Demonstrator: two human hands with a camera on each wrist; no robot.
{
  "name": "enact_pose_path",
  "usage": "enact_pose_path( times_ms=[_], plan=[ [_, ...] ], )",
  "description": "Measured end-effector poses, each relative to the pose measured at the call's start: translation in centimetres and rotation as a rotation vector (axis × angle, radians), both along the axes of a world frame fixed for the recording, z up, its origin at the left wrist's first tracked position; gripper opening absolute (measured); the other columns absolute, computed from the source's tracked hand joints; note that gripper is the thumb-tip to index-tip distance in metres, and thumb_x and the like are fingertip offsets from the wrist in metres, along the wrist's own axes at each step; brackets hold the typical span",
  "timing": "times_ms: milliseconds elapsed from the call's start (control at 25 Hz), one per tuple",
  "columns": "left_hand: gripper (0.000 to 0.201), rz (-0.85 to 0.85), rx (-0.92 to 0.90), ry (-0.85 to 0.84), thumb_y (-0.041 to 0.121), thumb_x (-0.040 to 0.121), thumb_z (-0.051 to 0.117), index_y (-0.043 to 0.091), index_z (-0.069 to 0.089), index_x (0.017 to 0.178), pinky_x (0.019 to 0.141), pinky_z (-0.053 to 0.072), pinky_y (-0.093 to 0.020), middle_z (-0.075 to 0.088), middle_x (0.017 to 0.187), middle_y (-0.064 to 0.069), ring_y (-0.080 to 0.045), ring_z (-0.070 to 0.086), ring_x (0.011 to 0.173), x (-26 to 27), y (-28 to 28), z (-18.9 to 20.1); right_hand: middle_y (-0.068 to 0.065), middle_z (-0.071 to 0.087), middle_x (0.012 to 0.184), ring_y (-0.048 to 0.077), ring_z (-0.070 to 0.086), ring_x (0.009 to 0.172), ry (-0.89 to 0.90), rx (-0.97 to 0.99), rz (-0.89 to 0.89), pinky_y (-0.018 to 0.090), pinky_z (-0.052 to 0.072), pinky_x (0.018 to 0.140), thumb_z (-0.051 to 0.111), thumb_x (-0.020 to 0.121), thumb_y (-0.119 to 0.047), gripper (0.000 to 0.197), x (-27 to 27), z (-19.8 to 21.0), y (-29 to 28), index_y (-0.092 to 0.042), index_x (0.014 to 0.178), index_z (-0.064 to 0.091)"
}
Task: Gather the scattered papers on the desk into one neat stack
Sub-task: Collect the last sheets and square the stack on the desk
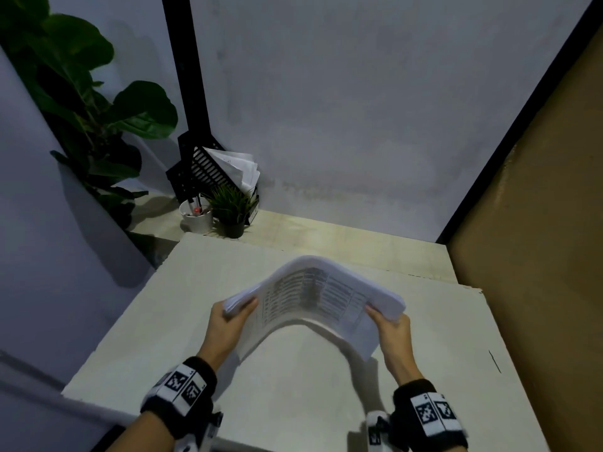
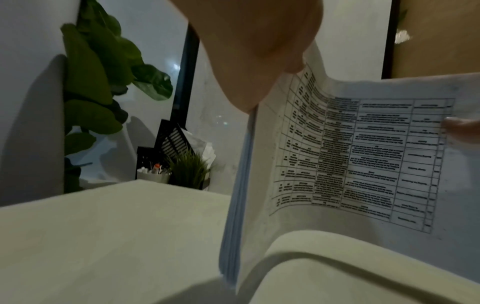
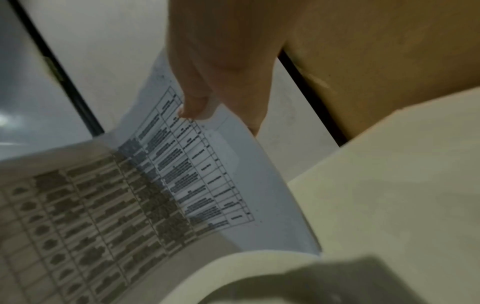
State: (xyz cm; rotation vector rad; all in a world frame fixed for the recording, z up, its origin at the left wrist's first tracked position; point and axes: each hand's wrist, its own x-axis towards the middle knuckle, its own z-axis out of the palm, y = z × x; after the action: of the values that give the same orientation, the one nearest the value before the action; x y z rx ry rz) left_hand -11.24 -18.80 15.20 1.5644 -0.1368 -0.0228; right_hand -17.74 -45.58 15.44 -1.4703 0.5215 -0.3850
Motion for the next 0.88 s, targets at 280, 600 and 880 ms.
enact_pose_path(
  times_ms=[280,600,880],
  plan=[
    [0.015,-0.048,0.037,0.019,0.019,0.077,0.068,0.028,0.070,0.089,0.069,0.054,-0.017,0.074,0.082,0.020,-0.010,0.066,0.083,0.2,0.7,-1.1,0.002,0.067,0.086,0.026,0.062,0.085,0.089,0.024,0.080,0.025,0.051,0.061,0.068,0.078,-0.013,0.012,-0.4,-1.4,-0.7,-0.017,0.089,0.064],
    [0.014,-0.007,-0.048,-0.090,0.027,0.073,0.067,0.033,0.071,0.085,0.065,0.052,-0.011,0.072,0.082,0.025,0.006,0.064,0.077,0.2,1.2,2.2,0.004,0.067,0.091,0.017,0.063,0.083,-0.062,0.053,0.073,0.020,0.055,0.064,0.064,0.080,0.000,0.024,0.1,1.0,-1.9,-0.011,0.101,0.062],
    [0.028,-0.081,0.253,-0.001,0.013,0.081,0.065,0.039,0.065,0.088,0.074,0.046,-0.019,0.070,0.084,0.027,0.009,0.061,0.085,1.2,2.0,2.0,0.006,0.065,0.085,0.025,0.058,0.082,0.186,0.061,0.116,0.028,0.047,0.064,0.064,0.081,-0.003,0.013,-0.8,-2.8,-0.9,-0.015,0.086,0.062]
  ],
)
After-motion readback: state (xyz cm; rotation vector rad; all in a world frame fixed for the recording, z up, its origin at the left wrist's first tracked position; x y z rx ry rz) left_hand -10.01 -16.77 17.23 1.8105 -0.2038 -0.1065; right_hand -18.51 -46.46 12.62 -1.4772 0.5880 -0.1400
